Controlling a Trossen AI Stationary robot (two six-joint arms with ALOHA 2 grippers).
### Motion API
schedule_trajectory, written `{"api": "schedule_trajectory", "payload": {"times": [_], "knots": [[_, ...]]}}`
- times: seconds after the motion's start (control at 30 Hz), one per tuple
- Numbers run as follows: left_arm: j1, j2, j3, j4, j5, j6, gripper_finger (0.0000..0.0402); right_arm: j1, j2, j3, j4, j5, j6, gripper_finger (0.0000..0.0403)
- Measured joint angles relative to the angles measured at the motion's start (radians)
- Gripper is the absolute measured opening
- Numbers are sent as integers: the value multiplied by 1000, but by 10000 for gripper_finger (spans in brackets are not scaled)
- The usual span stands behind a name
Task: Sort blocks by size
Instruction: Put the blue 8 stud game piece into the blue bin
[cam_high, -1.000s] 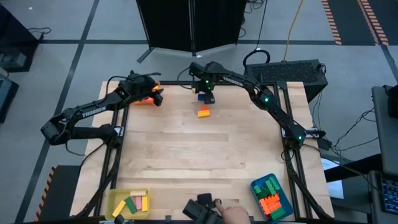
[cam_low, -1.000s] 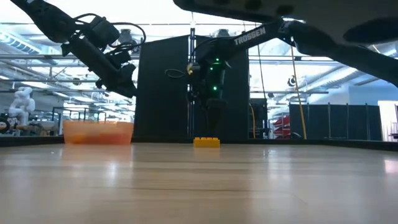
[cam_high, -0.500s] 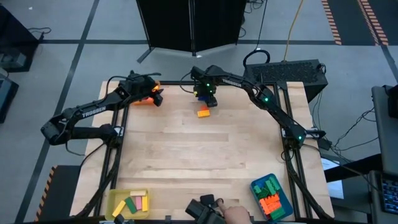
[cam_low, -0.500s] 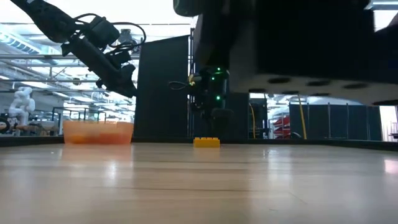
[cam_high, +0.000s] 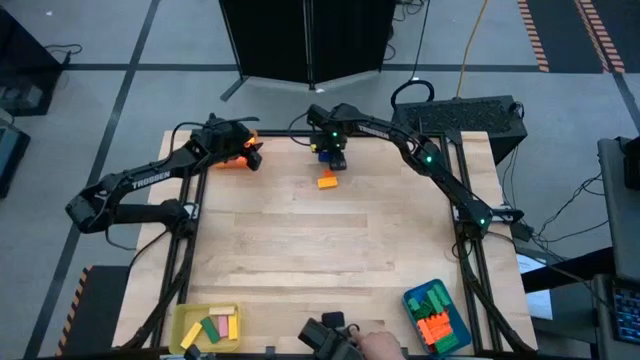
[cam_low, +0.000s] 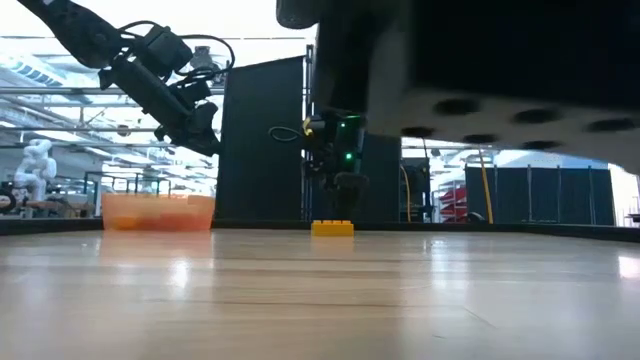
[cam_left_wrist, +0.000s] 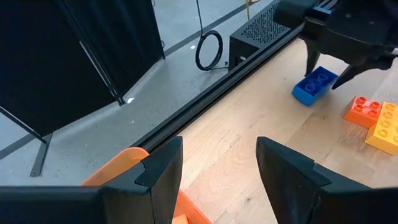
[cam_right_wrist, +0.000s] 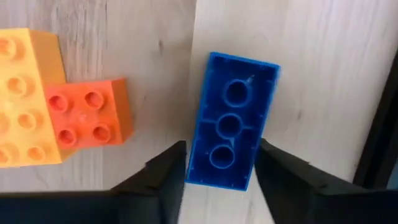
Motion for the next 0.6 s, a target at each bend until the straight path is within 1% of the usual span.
{"api": "schedule_trajectory", "payload": {"times": [0.17, 0.3, 0.4, 0.47, 0.6], "knots": [[0, 0, 0, 3, 7, 12, 206, 0, -1, 1, -18, -1, 2, 109], [-16, 0, 0, 9, 40, 89, 206, -2, -2, 2, -27, 1, 45, 105], [-51, 0, 0, 9, 92, 159, 206, -3, -8, 4, -83, -10, 69, 105], [-84, 0, 0, 13, 116, 206, 206, -3, -18, 11, -126, -46, 73, 105], [-167, 0, 0, 46, 133, 320, 206, 3, -76, 35, -173, -176, 94, 105]]}}
